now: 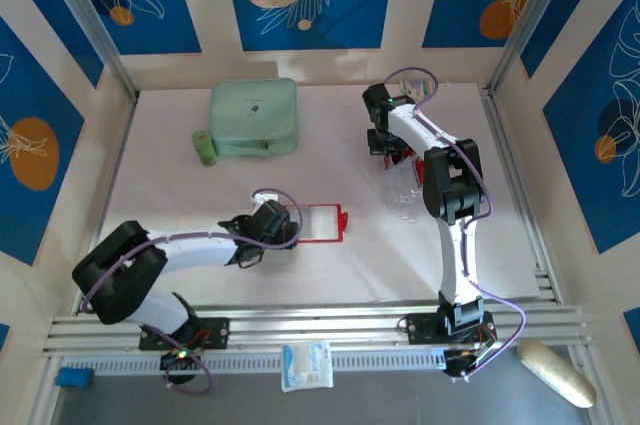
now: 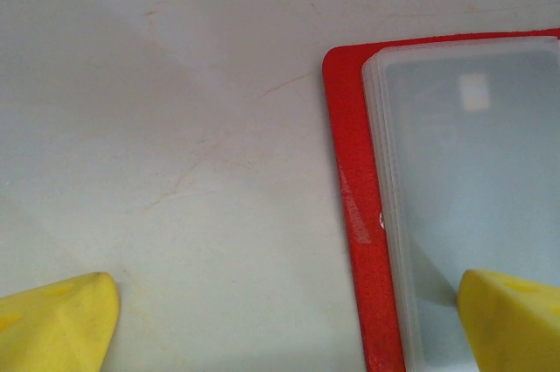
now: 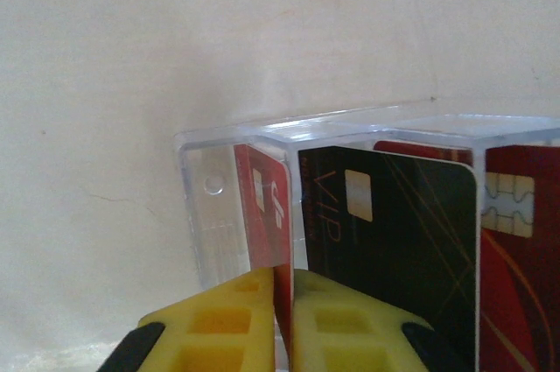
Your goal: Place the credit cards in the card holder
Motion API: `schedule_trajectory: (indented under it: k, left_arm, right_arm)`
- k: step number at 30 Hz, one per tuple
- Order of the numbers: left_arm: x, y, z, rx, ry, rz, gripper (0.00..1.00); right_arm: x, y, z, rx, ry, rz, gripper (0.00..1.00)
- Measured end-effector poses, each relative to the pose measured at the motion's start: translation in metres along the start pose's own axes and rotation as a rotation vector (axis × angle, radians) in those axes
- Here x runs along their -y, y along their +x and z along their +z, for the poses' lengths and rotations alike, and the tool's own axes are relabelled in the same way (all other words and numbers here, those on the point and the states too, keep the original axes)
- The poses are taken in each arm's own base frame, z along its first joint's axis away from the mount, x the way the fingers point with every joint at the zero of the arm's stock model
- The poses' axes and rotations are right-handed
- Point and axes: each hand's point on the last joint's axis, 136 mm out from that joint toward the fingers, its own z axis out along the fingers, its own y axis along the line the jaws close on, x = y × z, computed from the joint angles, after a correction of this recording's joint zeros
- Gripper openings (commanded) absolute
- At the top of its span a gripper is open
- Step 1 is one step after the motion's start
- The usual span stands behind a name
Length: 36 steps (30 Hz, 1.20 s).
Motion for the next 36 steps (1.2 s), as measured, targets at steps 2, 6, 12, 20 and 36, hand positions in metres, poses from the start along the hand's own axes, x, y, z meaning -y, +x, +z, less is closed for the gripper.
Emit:
schedule_trajectory:
  k: [2,6,12,20,36]
  left_arm:
    - [0.000,0.000,0.000,0.000,0.000,0.000,0.98]
    - [0.000,0.000,0.000,-0.001,0.000,0.000,0.98]
    - [-0.001,-0.001,-0.004,0.000,0.000,0.000,0.98]
    - [-0.002,-0.005,-0.012,0.011,0.003,0.001,0.98]
    - [0.017,-0.042,-0.025,0.071,0.034,0.013,0.99]
  right_arm:
    - [0.000,-0.001,0.000,-0.001,-0.009,0.004,0.06]
    - [-0.003,-0.001,-0.002,-0.002,-0.032,0.007,0.00]
    - [-0.008,-0.004,-0.017,0.017,-0.079,0.011,0.00]
    - [-0.016,-0.021,-0.084,0.149,-0.171,0.017,0.00]
    - [-0.059,0.042,-0.155,0.242,-0.574,0.093,0.00]
